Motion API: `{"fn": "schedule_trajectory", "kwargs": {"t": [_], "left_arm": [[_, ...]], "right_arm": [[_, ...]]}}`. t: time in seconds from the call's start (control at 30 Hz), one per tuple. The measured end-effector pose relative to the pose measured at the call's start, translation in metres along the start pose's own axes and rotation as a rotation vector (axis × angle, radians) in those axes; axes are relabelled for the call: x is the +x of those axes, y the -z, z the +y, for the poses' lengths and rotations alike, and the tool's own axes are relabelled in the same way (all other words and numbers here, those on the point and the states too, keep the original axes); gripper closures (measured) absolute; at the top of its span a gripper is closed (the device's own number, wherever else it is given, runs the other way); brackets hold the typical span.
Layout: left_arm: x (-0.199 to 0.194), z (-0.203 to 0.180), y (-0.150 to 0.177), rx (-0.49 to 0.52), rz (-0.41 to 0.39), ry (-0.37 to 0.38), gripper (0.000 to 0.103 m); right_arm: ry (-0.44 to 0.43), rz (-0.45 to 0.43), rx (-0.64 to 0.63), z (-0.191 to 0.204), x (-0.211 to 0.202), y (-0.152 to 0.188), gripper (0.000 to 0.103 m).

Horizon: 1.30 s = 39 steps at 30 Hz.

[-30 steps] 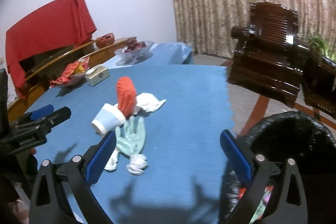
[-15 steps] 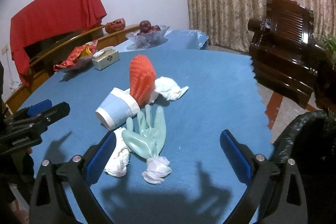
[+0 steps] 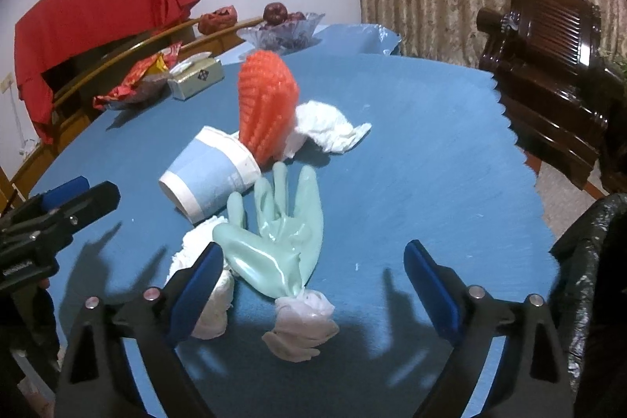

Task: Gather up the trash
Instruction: 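Grasp the pale green glove with the right gripper while the left approaches the white tissue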

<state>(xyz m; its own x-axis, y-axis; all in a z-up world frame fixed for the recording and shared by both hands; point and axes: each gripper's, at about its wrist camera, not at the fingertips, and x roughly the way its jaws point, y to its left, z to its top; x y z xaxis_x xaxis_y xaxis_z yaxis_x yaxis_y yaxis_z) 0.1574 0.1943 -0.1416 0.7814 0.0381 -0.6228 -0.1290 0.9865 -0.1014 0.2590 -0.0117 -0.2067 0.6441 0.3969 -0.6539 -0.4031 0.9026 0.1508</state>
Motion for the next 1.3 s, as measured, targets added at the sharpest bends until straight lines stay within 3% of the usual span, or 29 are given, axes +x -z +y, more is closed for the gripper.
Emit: {"fn": "schedule_trajectory", "kwargs": {"t": [0.47,0.63,0.83,1.3], "left_arm": [[0.01,0.007,0.003,-0.012,0.029,-0.005,0.009],[0.01,0.004,0.001,-0.013,0.03,0.001,0.009],[0.009,-0.004,0.001,-0.001,0.032,0.008,0.009],[0.009,-0.04,0.007,0.038,0.043,0.06,0.009]], "right_arm": [[-0.039,0.079,-0.018,0.005,0.023,0.005,0.033],[-0.105,0.095,-0.019,0.006,0.024,0.007,0.059],[-0.113,0.09,-0.029,0.008,0.021,0.004,0.071],[-0.052,0.015,0.056,-0.027,-0.015,-0.001,0.074]]}}
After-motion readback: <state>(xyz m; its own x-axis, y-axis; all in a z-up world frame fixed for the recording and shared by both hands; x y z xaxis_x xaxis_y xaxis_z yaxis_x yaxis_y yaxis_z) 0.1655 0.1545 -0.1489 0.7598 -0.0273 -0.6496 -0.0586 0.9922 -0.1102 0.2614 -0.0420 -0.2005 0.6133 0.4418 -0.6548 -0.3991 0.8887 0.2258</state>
